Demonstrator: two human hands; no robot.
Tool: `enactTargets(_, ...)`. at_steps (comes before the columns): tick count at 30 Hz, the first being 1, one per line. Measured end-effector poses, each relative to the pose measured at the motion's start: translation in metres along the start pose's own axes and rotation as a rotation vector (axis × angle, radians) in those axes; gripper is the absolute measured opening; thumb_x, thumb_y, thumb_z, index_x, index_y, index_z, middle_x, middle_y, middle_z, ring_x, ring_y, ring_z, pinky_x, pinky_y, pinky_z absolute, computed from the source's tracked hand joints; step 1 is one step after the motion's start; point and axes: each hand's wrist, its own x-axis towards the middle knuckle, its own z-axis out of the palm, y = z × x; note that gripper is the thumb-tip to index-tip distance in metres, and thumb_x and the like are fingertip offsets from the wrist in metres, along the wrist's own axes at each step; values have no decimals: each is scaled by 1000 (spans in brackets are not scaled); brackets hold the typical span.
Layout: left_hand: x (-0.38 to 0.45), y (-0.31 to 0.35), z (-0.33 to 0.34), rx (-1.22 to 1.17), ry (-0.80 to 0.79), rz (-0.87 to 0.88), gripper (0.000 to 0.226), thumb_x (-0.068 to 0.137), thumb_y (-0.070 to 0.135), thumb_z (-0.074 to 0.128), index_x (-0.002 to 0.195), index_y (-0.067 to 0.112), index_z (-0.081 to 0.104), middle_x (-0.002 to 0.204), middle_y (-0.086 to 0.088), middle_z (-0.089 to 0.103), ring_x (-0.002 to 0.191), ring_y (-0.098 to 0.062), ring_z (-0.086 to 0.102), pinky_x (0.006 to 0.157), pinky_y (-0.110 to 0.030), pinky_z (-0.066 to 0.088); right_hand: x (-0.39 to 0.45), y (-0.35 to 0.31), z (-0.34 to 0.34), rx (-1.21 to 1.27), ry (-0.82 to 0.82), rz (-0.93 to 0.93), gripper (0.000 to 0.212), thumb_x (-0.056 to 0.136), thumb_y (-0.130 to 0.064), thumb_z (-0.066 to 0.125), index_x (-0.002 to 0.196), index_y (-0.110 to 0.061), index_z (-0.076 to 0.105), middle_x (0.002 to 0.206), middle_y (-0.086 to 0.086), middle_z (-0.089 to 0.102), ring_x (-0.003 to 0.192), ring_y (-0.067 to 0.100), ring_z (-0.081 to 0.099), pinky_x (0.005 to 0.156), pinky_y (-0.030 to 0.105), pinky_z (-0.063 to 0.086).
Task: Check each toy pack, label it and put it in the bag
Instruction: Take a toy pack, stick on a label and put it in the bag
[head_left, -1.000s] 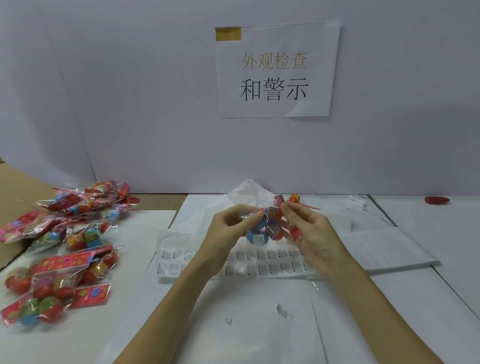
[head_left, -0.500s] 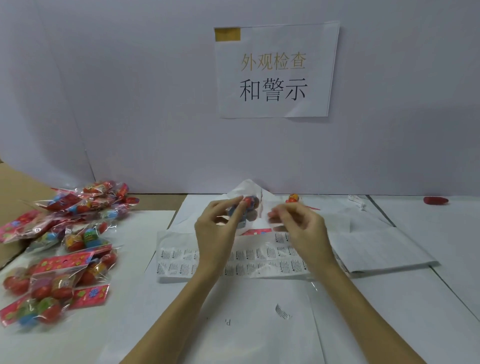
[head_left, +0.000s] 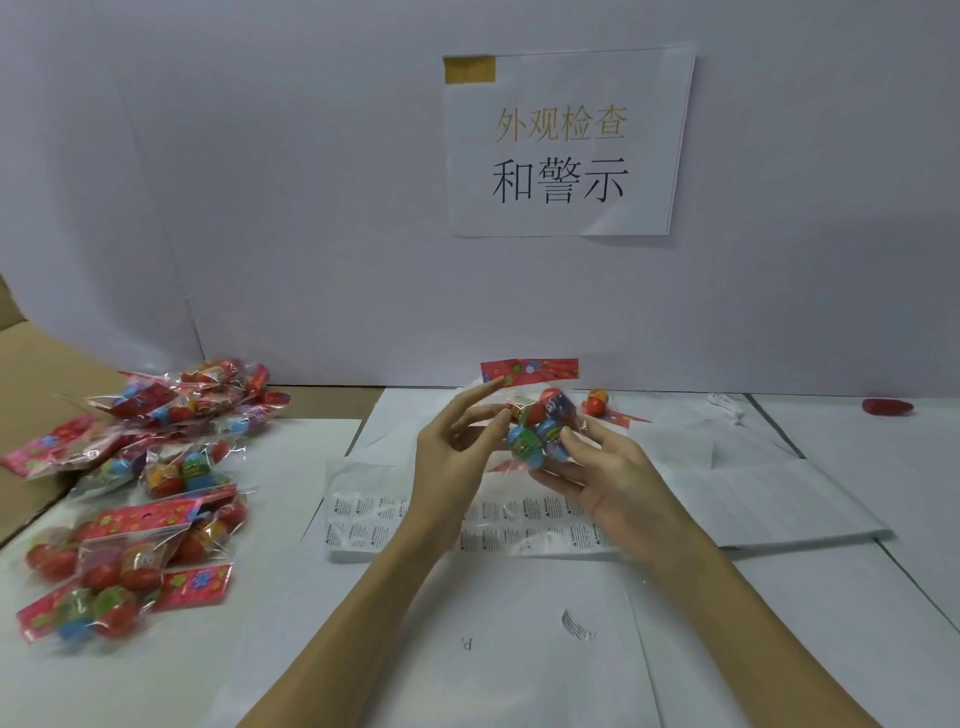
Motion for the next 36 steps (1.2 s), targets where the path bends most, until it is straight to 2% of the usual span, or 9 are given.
enactTargets(6, 0, -2, 4, 103, 32, 3, 29, 94, 35, 72, 123, 31, 73, 122, 6, 71, 104, -7, 72, 71, -15, 57, -6, 4, 6, -121, 136, -159, 34, 99, -19, 68, 132, -17, 57, 118, 13, 76, 106, 29, 76, 85, 38, 63)
enactTargets(9, -2, 3, 10, -33, -149, -128, 48, 95, 55, 58, 126, 20, 73, 134, -6, 64, 105, -7, 71, 82, -19, 57, -12, 5, 7, -632, 205, -483, 36, 89, -34, 80, 119, -34, 60, 119, -12, 69, 113, 13, 68, 91, 26, 58)
enactTargets(12, -1, 2, 6, -260, -247, -250, 43, 103, 45, 56, 123, 11, 74, 121, -19, 73, 114, -34, 70, 97, -38, 57, -15, 6, 10, -1023, 79, -607, 27, 86, -57, 70, 111, -48, 70, 133, -22, 54, 128, 1, 49, 105, 19, 37)
enactTargets(16, 4, -1, 1, -313, -174, -261, 35, 105, 18, 58, 136, 4, 62, 127, -18, 72, 117, -33, 68, 98, -39, 56, -13, 4, 10, -806, 217, -582, 30, 92, -41, 70, 120, -31, 65, 126, -16, 63, 119, 2, 60, 95, 17, 52)
enactTargets(22, 5, 3, 1, -255, -147, -210, 40, 97, 35, 63, 132, 15, 66, 120, -10, 74, 111, -26, 72, 88, -32, 59, -12, 2, 6, -474, 160, -309, 35, 92, -31, 75, 124, -30, 61, 98, 2, 78, 83, 18, 78, 69, 21, 60)
enactTargets(24, 4, 3, 1, -249, -122, -179, 31, 99, 31, 65, 125, 15, 71, 116, -10, 75, 103, -25, 73, 83, -33, 61, -12, 2, 8, -431, 204, -322, 32, 94, -26, 74, 122, -29, 59, 102, 4, 77, 85, 20, 77, 71, 25, 62)
enactTargets(28, 1, -1, 3, -24, -58, -26, 25, 99, 32, 70, 121, 21, 72, 111, -4, 77, 104, -28, 75, 90, -43, 63, -15, 6, 8, -826, 206, -487, 38, 96, -37, 71, 132, -35, 58, 131, -12, 60, 117, 6, 63, 89, 25, 59)
enactTargets(31, -4, 3, 8, -68, -177, -75, 49, 106, 53, 42, 129, 21, 71, 117, -6, 77, 111, -25, 73, 99, -37, 59, -17, 6, 15, -748, 157, -306, 59, 90, -45, 74, 144, -33, 52, 133, -13, 65, 120, 7, 64, 100, 25, 55)
enactTargets(36, 0, 8, -1, -112, -11, -25, 63, 110, 51, 32, 108, 6, 76, 93, -17, 76, 78, -30, 74, 74, -31, 61, -14, -15, -3, -26, 282, -35, 35, 99, -20, 67, 130, -3, 65, 123, 19, 74, 106, 25, 76, 82, 29, 63)
